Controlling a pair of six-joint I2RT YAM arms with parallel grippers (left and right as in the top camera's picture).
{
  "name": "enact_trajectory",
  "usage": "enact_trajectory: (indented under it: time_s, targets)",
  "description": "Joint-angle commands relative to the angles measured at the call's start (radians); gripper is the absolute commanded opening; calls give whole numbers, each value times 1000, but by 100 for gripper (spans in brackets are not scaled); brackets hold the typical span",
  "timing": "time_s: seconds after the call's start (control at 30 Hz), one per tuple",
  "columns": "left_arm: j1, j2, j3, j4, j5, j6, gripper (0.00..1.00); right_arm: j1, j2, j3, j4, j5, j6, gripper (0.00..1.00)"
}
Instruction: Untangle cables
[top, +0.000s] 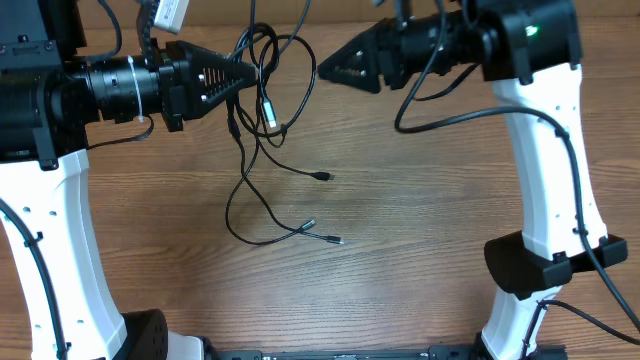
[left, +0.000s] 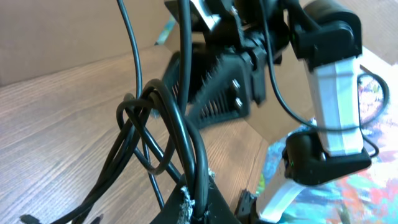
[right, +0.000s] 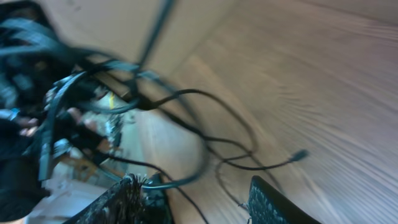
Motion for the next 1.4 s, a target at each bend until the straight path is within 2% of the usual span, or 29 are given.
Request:
enact_trajectory:
  time_s: [0.0, 0.2, 0.33, 0.37, 0.43, 0.53, 0.67, 0.8, 1.0, 1.17, 1.33, 1.37]
  targets:
    - [-5, -15, 10, 40, -1, -83, 4, 61, 5, -4, 16, -69, -26, 53]
    - [-53, -15, 10, 126, -1, -190, 4, 117, 5, -4, 89, -22, -25, 52]
    - [-66, -15, 10, 146, -2, -217, 4, 119, 5, -4, 101, 53, -13, 54]
    - [-66, -15, 10, 150, -2, -217, 4, 117, 5, -4, 100, 68, -13, 56]
    - [-66, -15, 10, 151, -22, -214, 5, 116, 5, -4, 92, 115, -8, 66]
    - [-66, -15, 10, 137, -67, -170, 6, 111, 5, -4, 72, 221, 25, 72]
    - [-66, -15, 10, 107, -109, -117, 7, 109, 5, -4, 25, 375, 45, 75]
    - [-66, -15, 10, 91, -132, -113, 8, 100, 5, -3, 2, 470, 63, 75]
    - [-73, -15, 10, 91, -13, -127, 6, 93, 5, -3, 19, 467, 63, 76]
    - [-73, -15, 10, 93, 63, -166, 4, 93, 5, -3, 56, 457, 74, 83]
    - [-73, -16, 10, 99, 58, -192, 4, 93, 5, -3, 106, 367, 93, 82]
    - [-73, -16, 10, 104, 59, -202, 5, 93, 5, -4, 114, 345, 93, 78]
